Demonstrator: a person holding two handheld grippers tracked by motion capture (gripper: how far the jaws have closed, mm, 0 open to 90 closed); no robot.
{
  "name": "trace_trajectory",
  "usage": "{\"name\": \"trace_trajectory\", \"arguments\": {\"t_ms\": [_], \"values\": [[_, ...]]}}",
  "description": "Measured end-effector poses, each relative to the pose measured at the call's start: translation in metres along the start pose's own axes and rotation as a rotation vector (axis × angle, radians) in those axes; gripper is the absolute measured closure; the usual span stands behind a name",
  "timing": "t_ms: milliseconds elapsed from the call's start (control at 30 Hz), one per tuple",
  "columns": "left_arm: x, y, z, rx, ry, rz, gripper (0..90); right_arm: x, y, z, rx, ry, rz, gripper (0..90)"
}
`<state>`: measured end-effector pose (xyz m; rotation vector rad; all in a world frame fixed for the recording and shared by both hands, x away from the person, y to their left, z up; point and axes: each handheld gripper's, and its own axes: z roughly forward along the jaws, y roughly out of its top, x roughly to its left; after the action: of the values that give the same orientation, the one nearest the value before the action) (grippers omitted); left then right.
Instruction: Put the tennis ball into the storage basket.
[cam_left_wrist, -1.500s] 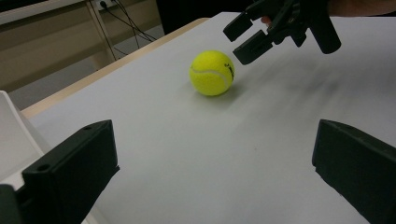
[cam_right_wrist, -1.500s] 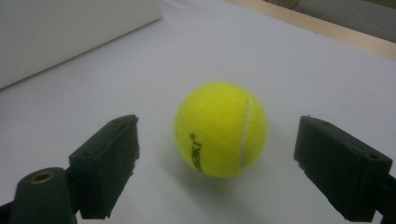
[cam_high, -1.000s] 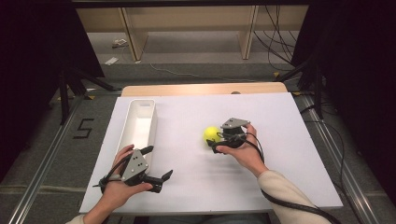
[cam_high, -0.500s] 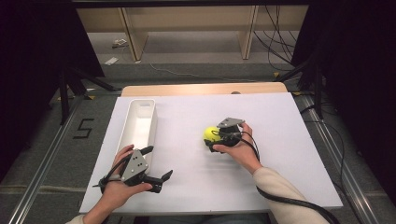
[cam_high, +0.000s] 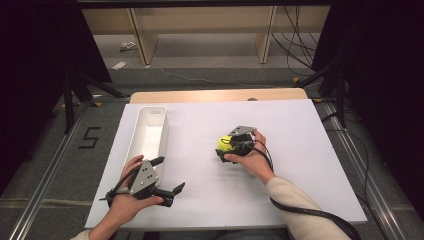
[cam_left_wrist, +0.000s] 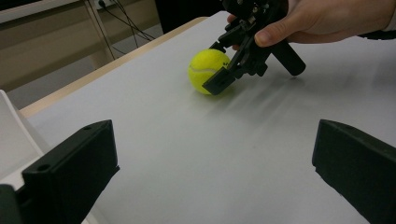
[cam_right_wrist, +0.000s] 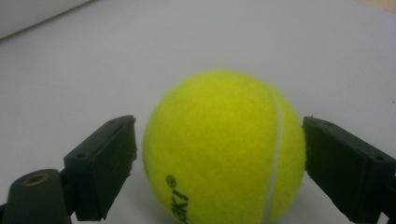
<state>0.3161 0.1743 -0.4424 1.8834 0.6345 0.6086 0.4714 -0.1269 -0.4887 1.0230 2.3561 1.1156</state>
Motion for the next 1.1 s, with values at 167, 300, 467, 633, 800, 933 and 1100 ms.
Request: {"name": "trace_trajectory", "arguments": {"t_ms": [167,300,467,633,800,933,1100], "values": [[0.0000,0.0000,0.0000,0.000,0.000,0.000,0.0,0.0009,0.0001,0.0018,0.005,-0.004,-0.002,15.8],[0.0000,-0.0001,0.0001,0.001,0.001,0.001,0.0,0.0012,0.0005,0.0024,0.002,-0.009,-0.005,18.8],[0.0001,-0.0003,0.0002,0.002,0.001,0.001,0.0,0.0014,0.0001,0.0027,0.000,-0.023,0.000,24.6],[-0.0002,-0.0005,0.0003,0.003,0.000,-0.003,0.0,0.0014,0.0009,0.0017,0.008,-0.021,-0.004,26.1],[-0.0001,-0.0005,0.0002,0.003,0.000,-0.003,0.0,0.0009,0.0014,0.0012,0.009,-0.021,-0.002,26.3],[-0.0001,-0.0005,0.0001,0.003,0.000,-0.003,0.0,0.0005,0.0028,-0.0004,0.004,-0.022,-0.001,26.4],[0.0001,-0.0006,0.0002,0.004,0.000,0.001,0.0,0.0001,0.0065,-0.0045,-0.015,-0.022,0.002,26.4]]}}
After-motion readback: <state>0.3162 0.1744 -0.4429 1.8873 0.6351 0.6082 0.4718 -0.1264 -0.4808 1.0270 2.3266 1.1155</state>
